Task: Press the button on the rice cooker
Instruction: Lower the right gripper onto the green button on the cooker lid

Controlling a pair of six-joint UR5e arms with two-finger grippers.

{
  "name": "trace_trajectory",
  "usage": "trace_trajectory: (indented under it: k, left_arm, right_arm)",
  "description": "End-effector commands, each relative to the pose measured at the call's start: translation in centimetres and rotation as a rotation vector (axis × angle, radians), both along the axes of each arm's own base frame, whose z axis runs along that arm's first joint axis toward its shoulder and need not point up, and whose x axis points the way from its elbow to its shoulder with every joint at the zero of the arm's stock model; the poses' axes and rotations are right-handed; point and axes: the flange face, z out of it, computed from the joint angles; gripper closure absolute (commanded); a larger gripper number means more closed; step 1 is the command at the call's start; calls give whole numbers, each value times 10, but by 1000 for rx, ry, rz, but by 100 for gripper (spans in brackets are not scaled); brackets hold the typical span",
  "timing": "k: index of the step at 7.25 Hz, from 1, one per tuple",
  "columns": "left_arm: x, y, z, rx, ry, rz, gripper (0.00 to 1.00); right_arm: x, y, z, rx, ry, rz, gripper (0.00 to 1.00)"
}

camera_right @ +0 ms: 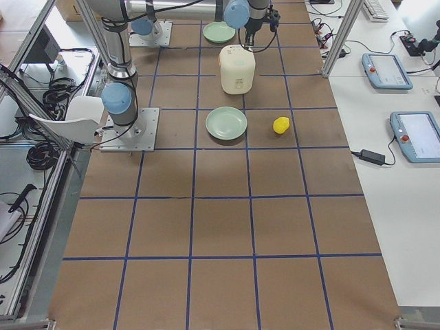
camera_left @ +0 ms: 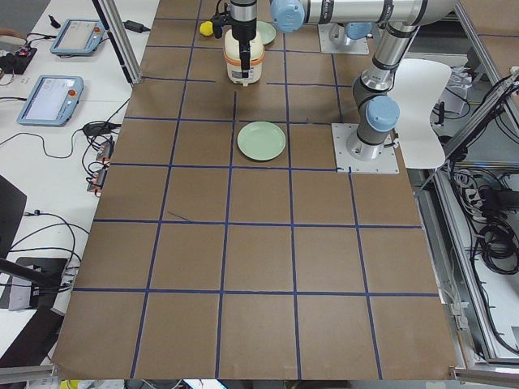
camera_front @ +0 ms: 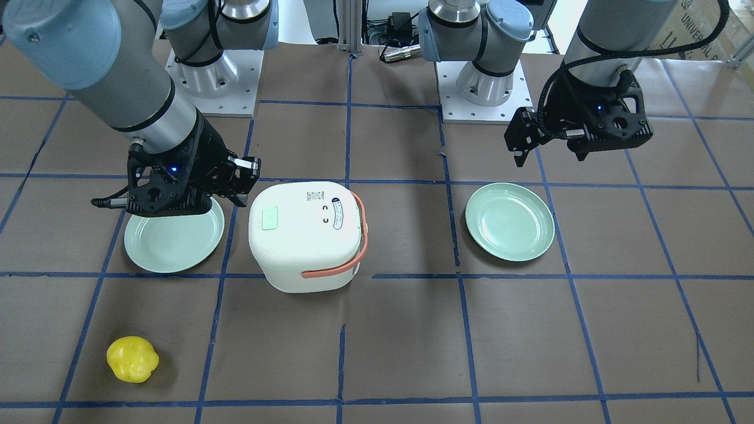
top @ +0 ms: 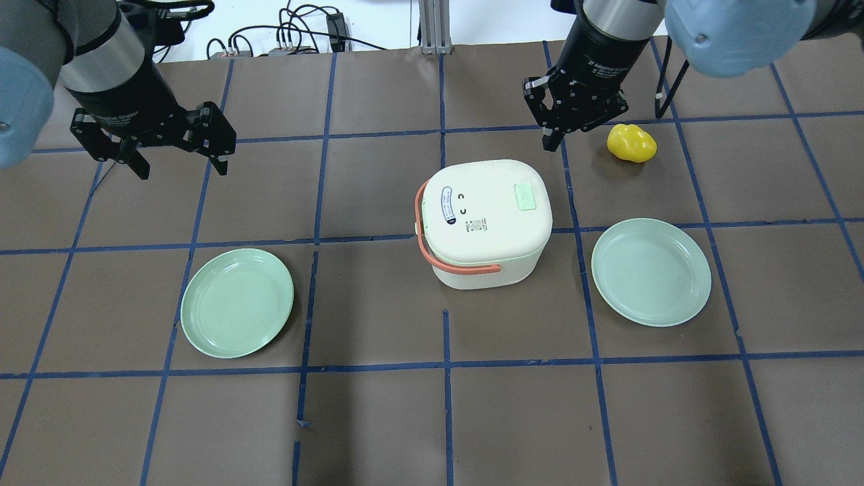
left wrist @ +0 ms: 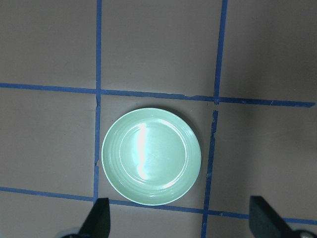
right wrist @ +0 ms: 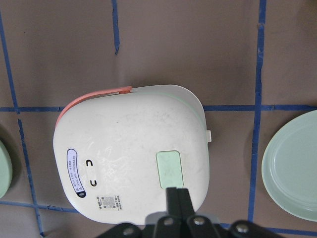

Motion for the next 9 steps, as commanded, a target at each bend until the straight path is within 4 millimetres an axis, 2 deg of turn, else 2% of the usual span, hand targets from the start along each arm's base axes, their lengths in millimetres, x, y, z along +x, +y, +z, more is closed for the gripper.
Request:
trace_trajectory:
  k: [1, 2, 6, 7, 9]
  left_arm:
    - [0, 0, 0, 0, -1, 0, 0]
    - [0, 0, 0, 0, -1, 0, 0]
    - [0, 0, 0, 0, -1, 0, 0]
    - [0, 0, 0, 1, 1, 0, 0]
    - [0, 0, 0, 0, -1, 0, 0]
  right_arm:
    - [17, -5, -19, 1, -18, -12, 90]
    - [24, -5, -40, 16, -14, -8, 90]
    - [22, -3, -49, 33, 2, -5, 90]
    - [22, 1, -60, 53, 5, -2, 90]
    - [18, 8, -67, 66, 21, 3, 90]
